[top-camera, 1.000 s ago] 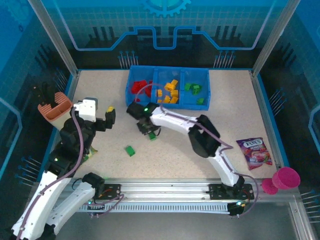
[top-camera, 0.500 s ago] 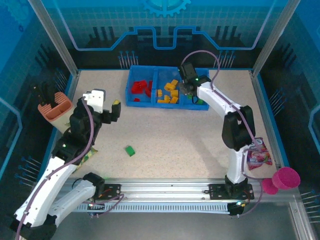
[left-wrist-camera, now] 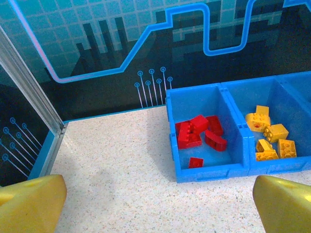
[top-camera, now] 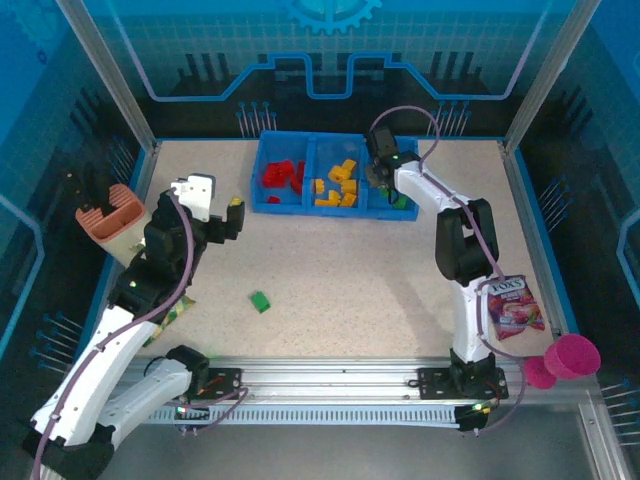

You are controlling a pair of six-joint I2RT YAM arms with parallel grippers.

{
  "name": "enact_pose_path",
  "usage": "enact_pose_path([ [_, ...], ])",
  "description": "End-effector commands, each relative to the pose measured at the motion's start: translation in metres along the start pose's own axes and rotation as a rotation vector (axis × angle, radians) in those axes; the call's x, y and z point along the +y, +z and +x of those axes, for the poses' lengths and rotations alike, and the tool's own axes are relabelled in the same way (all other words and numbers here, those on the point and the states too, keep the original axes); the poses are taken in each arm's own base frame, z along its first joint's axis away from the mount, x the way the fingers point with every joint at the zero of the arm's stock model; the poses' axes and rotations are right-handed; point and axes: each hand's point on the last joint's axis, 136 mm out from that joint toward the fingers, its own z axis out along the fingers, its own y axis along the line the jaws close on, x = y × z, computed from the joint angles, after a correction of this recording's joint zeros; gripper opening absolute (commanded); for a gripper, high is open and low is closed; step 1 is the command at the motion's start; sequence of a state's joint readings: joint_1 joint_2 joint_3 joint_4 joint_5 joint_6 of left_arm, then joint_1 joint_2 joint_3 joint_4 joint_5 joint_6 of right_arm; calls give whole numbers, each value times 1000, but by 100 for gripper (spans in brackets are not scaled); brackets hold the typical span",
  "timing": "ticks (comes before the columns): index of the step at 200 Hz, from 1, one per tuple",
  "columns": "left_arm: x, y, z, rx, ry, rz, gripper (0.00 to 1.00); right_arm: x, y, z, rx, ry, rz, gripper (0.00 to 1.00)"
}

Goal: Sort the legos into containers by color

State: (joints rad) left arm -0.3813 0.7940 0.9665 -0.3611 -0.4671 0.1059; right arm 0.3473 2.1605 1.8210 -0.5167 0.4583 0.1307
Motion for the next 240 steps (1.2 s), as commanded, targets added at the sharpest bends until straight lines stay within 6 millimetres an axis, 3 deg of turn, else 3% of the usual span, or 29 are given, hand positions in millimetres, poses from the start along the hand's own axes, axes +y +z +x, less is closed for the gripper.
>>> enact_pose_path([
  [1,6,-7,-19,-54,-19,-12,99,-8,-8,-15,-42,31,-4,50],
  [18,6,-9,-19,-60,-22,-7,99,-11,-21,-20,-62,39,-13,57],
  [36,6,-12,-22,-70,-28,0,99,-13,-40,-25,-76,48,-27,57],
  [66,8,-22,-25,-94,-43,11,99,7,-100,-27,-128,19,-84,56],
  [75,9,-25,-25,-102,-47,10,99,23,-120,-21,-132,8,-127,56],
  [89,12,-32,-24,-112,-56,9,99,66,-151,-3,-114,-12,-243,58],
  [139,23,-53,-9,-91,-86,-3,99,229,-221,94,-16,-123,-455,62],
  [166,28,-64,-6,-112,-87,-7,99,298,-232,146,35,-271,-498,63],
  [180,29,-70,-7,-123,-92,-4,99,324,-233,170,87,-318,-527,64],
  [203,33,-78,-6,-127,-110,-6,99,342,-228,193,151,-349,-526,66],
  [240,36,-82,2,-126,-129,-11,99,354,-213,216,258,-319,-531,69],
])
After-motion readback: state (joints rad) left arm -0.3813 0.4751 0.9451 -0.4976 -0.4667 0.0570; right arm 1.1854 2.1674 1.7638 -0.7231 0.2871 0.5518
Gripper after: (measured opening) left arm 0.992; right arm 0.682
